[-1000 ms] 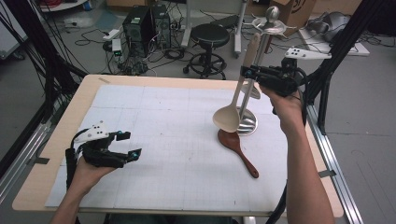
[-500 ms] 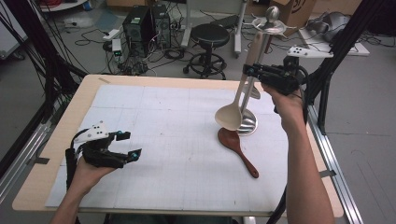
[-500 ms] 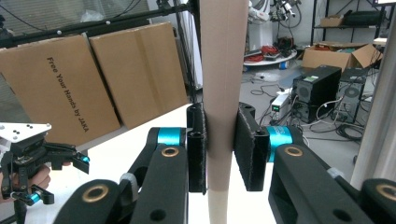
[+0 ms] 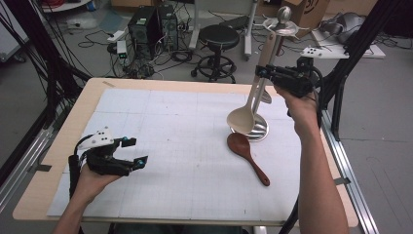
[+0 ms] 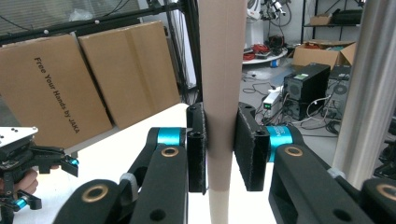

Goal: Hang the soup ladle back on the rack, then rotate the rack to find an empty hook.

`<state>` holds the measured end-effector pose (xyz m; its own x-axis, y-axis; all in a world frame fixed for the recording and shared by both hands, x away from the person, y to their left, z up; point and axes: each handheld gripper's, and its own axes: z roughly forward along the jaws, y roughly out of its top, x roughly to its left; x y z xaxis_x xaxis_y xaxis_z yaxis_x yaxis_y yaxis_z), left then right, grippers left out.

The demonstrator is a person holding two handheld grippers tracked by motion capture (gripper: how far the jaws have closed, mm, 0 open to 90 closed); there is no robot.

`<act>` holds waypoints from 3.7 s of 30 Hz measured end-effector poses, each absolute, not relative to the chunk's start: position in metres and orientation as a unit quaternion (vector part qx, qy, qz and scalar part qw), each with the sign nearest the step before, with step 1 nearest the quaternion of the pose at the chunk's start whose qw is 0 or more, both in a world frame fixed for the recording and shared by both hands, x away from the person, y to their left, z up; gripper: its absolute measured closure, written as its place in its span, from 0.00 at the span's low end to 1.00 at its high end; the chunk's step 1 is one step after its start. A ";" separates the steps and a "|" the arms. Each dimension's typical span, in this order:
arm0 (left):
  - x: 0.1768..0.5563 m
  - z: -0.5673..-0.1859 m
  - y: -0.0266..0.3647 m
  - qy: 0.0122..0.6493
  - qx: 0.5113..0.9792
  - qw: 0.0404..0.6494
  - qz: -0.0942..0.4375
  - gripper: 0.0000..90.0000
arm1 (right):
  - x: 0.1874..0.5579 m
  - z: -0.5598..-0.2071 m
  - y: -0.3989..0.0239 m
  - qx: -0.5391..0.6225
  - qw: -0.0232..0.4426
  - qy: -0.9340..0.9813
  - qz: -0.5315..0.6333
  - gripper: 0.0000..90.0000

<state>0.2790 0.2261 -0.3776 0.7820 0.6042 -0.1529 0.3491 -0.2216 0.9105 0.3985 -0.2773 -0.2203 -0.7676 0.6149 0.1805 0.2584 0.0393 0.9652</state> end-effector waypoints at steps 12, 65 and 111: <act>0.279 -0.378 0.226 0.308 0.774 0.541 0.119 0.20 | 0.402 -0.221 -0.279 0.321 0.149 0.702 0.618 0.84; 0.280 -0.377 0.228 0.307 0.771 0.544 0.121 0.20 | 0.383 -0.207 -0.296 0.319 0.183 0.710 0.601 0.82; 0.280 -0.378 0.227 0.306 0.775 0.540 0.123 0.20 | 0.382 -0.153 -0.346 0.314 0.206 0.704 0.603 1.00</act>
